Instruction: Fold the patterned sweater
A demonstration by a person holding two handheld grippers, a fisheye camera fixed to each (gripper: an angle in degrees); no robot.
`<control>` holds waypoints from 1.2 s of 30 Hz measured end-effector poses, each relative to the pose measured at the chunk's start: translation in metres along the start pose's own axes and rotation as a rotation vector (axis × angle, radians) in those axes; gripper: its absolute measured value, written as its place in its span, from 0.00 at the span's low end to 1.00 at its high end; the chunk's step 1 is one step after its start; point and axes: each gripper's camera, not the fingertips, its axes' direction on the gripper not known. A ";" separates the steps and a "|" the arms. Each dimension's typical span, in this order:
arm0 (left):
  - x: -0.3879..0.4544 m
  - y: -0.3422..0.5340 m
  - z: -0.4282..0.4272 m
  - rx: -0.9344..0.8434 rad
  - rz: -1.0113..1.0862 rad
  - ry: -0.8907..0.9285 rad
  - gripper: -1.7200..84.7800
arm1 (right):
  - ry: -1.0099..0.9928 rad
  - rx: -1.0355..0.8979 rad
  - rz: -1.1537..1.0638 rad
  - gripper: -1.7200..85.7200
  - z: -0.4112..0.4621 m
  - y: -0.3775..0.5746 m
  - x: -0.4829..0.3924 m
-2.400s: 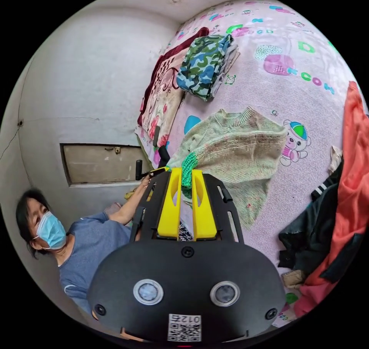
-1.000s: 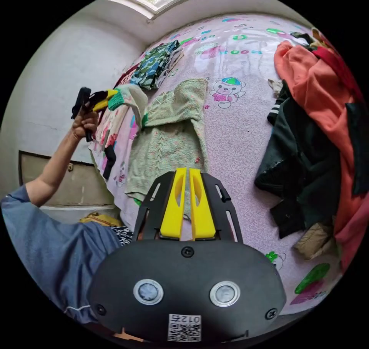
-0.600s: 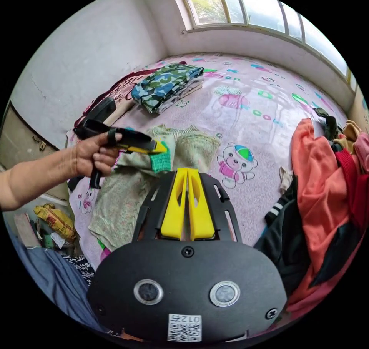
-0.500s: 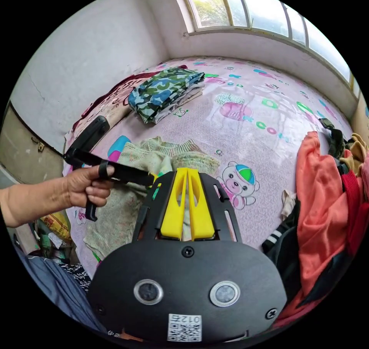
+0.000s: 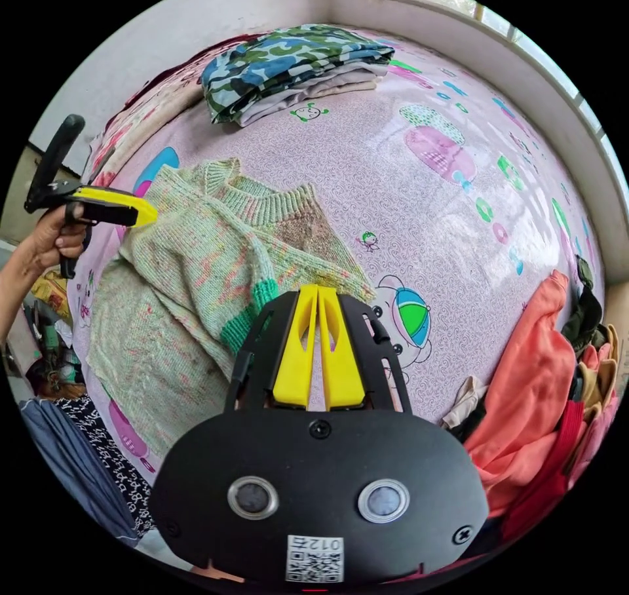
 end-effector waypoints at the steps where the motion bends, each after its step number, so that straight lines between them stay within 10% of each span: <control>1: -0.006 0.004 0.003 0.020 -0.019 0.050 0.04 | 0.007 -0.002 -0.010 0.02 -0.002 -0.003 -0.004; 12: 0.050 0.035 -0.035 0.232 0.146 0.003 0.02 | -0.098 0.298 0.068 0.02 -0.102 0.015 -0.047; 17: 0.081 0.025 0.013 0.087 0.213 -0.269 0.02 | -0.055 0.101 0.014 0.02 -0.062 -0.004 -0.074; 31: 0.100 0.100 -0.035 0.283 0.277 -0.103 0.02 | -0.112 0.181 -0.004 0.02 -0.134 0.011 -0.099; 36: 0.137 0.110 0.014 0.080 0.457 -0.232 0.02 | 0.018 -0.047 -0.054 0.02 -0.105 -0.006 -0.120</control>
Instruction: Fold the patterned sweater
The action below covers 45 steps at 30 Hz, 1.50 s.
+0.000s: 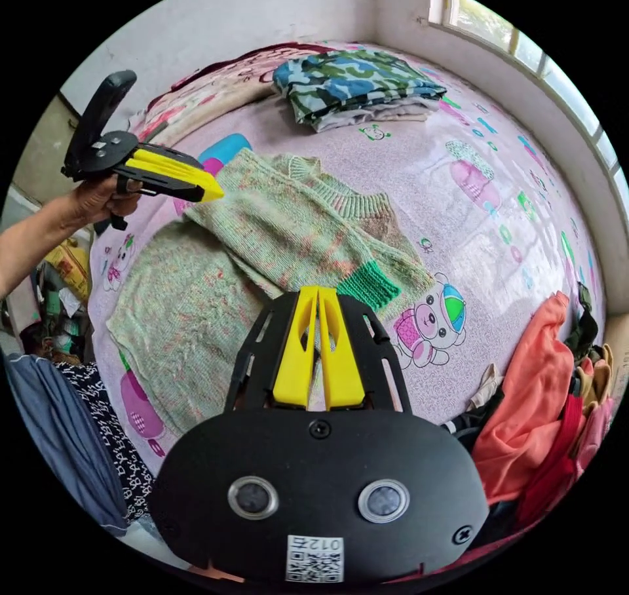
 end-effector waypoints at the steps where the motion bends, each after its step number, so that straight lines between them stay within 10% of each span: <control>1: 0.001 0.006 0.011 -0.067 0.002 -0.065 0.02 | -0.030 0.011 0.012 0.02 -0.002 0.002 0.006; 12: -0.015 0.076 -0.047 0.039 -0.084 0.028 0.02 | -0.097 0.098 0.057 0.02 -0.073 0.064 0.004; 17: -0.018 0.108 -0.005 -0.223 -0.126 -0.175 0.02 | -0.063 -0.003 0.166 0.02 -0.059 0.106 0.022; 40: -0.061 0.372 -0.030 -0.046 -0.754 0.496 0.10 | -0.424 0.183 0.669 0.12 -0.158 0.445 0.032; 45: -0.073 0.390 -0.037 -0.060 -0.758 0.417 0.09 | -0.502 0.247 0.817 0.12 -0.165 0.502 0.067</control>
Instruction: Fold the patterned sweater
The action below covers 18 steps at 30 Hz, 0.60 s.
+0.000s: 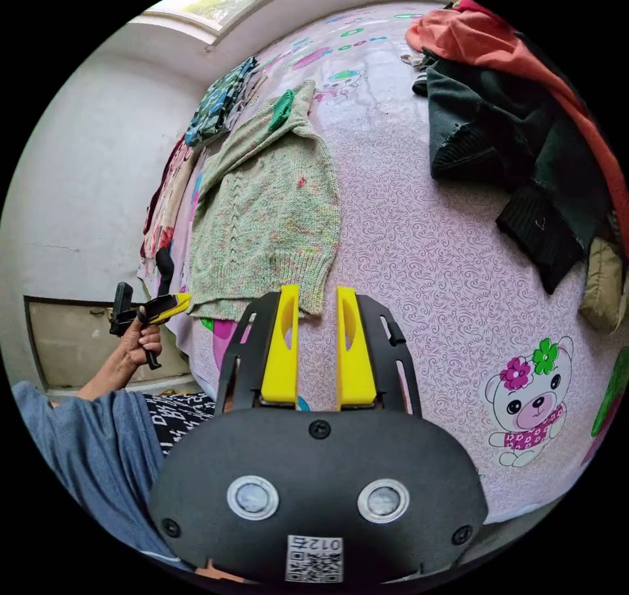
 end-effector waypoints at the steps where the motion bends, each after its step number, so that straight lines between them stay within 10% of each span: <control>1: -0.004 0.003 -0.006 0.013 0.001 -0.025 0.09 | -0.044 0.009 0.032 0.11 -0.009 0.003 0.015; 18: -0.069 0.010 -0.031 -0.030 0.002 0.138 0.05 | -0.224 -0.085 0.068 0.05 -0.065 -0.001 0.094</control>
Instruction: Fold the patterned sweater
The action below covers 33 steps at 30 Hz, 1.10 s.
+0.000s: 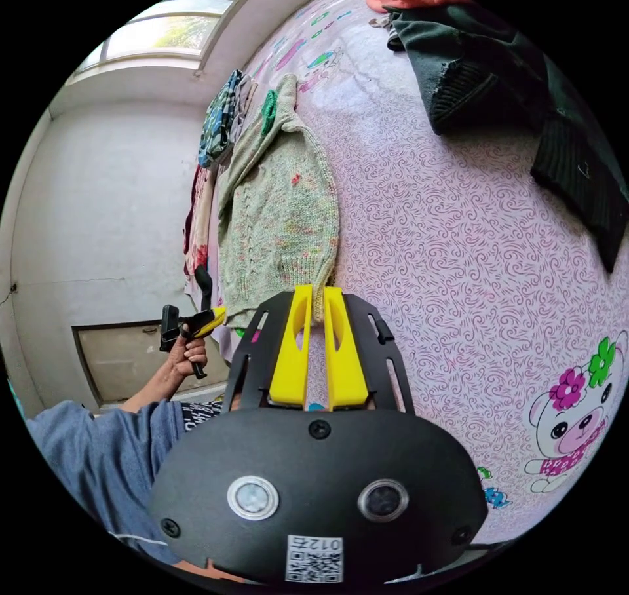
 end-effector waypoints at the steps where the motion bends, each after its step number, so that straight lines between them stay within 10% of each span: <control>1: -0.001 0.001 -0.004 -0.008 0.017 -0.002 0.04 | -0.003 -0.004 -0.002 0.05 -0.006 0.000 0.002; 33: -0.023 0.049 -0.139 0.157 -0.008 0.441 0.02 | -0.396 0.124 -0.023 0.04 -0.129 0.018 -0.016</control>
